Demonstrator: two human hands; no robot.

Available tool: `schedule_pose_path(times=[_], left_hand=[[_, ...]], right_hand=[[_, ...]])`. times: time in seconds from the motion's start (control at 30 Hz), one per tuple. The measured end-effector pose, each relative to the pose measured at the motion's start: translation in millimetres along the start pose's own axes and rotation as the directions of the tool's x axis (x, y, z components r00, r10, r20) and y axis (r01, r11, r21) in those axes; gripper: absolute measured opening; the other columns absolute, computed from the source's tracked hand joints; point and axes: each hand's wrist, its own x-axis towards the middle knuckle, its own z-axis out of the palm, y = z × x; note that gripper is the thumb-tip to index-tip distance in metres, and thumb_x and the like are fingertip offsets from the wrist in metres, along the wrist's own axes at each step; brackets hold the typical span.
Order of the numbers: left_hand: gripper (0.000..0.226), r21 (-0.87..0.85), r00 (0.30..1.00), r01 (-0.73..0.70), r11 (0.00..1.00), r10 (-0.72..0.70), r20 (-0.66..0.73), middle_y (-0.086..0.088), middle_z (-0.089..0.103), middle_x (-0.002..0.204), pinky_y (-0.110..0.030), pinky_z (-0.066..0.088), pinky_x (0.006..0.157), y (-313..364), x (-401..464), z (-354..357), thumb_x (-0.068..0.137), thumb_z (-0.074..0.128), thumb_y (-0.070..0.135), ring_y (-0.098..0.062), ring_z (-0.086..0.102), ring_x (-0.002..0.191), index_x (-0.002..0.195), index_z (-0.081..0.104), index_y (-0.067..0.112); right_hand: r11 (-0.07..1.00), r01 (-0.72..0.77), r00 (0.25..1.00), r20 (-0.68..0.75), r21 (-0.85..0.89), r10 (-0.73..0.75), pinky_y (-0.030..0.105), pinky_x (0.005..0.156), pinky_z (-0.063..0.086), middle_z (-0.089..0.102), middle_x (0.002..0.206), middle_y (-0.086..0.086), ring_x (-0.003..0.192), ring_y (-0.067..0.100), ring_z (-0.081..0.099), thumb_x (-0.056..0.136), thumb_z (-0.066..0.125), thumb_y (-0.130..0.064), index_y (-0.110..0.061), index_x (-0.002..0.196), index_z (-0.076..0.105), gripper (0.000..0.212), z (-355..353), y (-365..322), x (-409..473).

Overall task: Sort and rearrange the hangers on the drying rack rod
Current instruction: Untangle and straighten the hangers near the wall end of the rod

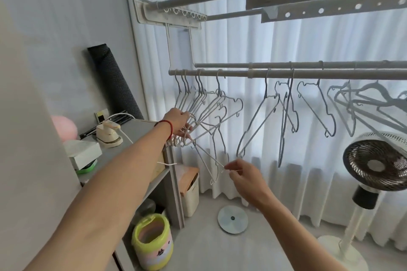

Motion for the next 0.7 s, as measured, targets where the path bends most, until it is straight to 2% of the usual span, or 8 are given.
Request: schedule_pose_path(times=[0.07,0.2,0.27,0.37,0.43,0.53,0.63,0.7], left_hand=[[0.033,0.061,0.998,-0.049,0.997,0.051,-0.028,-0.021,0.074,0.087,-0.054,0.063,0.072,-9,3,7,0.103,0.05,0.026,-0.036,0.075,0.068,0.105,0.063,-0.004],[0.041,0.242,0.981,-0.116,0.963,0.149,-0.121,-0.012,0.076,0.079,-0.047,0.063,0.075,-34,9,17,0.103,0.044,0.033,-0.03,0.076,0.072,0.09,0.069,0.003],[0.04,0.21,0.987,-0.082,0.974,0.108,-0.119,-0.009,0.077,0.077,-0.045,0.064,0.076,-45,10,16,0.104,0.042,0.031,-0.027,0.076,0.066,0.095,0.068,0.002],[0.037,0.178,0.99,-0.072,0.981,0.092,-0.107,-0.008,0.077,0.078,-0.044,0.064,0.074,-62,8,13,0.106,0.042,0.033,-0.025,0.076,0.062,0.093,0.063,0.005],[0.034,0.159,0.986,-0.097,0.983,0.116,-0.119,-0.01,0.073,0.08,-0.038,0.064,0.065,-75,-1,10,0.106,0.042,0.031,-0.024,0.074,0.06,0.092,0.062,0.007],[0.038,0.164,0.966,-0.172,0.971,0.199,-0.166,-0.005,0.059,0.064,-0.028,0.045,0.045,-100,-18,-2,0.103,0.044,0.032,-0.016,0.054,0.045,0.076,0.059,0.008],[0.037,0.108,0.946,-0.228,0.968,0.247,-0.209,-0.006,0.044,0.058,-0.028,0.031,0.048,-118,-38,-24,0.098,0.048,0.031,-0.016,0.037,0.047,0.069,0.055,0.01],[0.039,0.038,0.959,-0.257,0.966,0.259,-0.117,-0.002,0.039,0.052,-0.027,0.03,0.047,-119,-51,-40,0.099,0.05,0.026,-0.014,0.033,0.044,0.063,0.055,0.013]], right_hand=[[1.0,-0.011,1.0,-0.002,-0.019,0.011,0.01,0.068,0.046,0.071,0.11,-0.006,0.094,0.001,0.064,0.098,0.051,-0.011,-0.022,0.113,0.071,0.027,-1,1,1],[0.998,-0.021,1.0,0.003,-0.053,0.021,0.018,0.078,0.048,0.072,0.113,-0.004,0.099,0.008,0.065,0.099,0.051,-0.01,-0.018,0.116,0.071,0.028,9,1,9],[0.997,-0.017,1.0,0.021,-0.072,0.018,0.019,0.078,0.05,0.072,0.113,-0.003,0.099,0.01,0.066,0.099,0.051,-0.011,-0.018,0.116,0.072,0.028,20,-2,15],[0.996,-0.009,0.999,0.049,-0.087,0.013,0.009,0.072,0.046,0.071,0.115,-0.003,0.099,0.011,0.065,0.099,0.052,-0.011,-0.016,0.119,0.071,0.028,41,-8,26],[0.996,-0.009,0.998,0.055,-0.086,0.014,0.018,0.084,0.051,0.07,0.119,0.0,0.105,0.014,0.065,0.1,0.053,-0.013,-0.012,0.125,0.068,0.029,55,-10,33],[0.992,-0.069,0.993,0.087,-0.103,0.078,0.032,0.101,0.05,0.067,0.131,0.005,0.116,0.018,0.063,0.099,0.052,-0.016,-0.01,0.134,0.062,0.037,72,-1,45],[0.98,-0.123,0.973,0.176,-0.157,0.15,0.038,0.107,0.048,0.062,0.141,0.009,0.126,0.024,0.059,0.097,0.055,-0.022,-0.009,0.142,0.055,0.047,89,10,46],[0.97,-0.15,0.949,0.249,-0.192,0.196,0.038,0.111,0.044,0.054,0.148,0.012,0.133,0.027,0.053,0.095,0.061,-0.027,-0.007,0.148,0.046,0.059,103,20,40]])
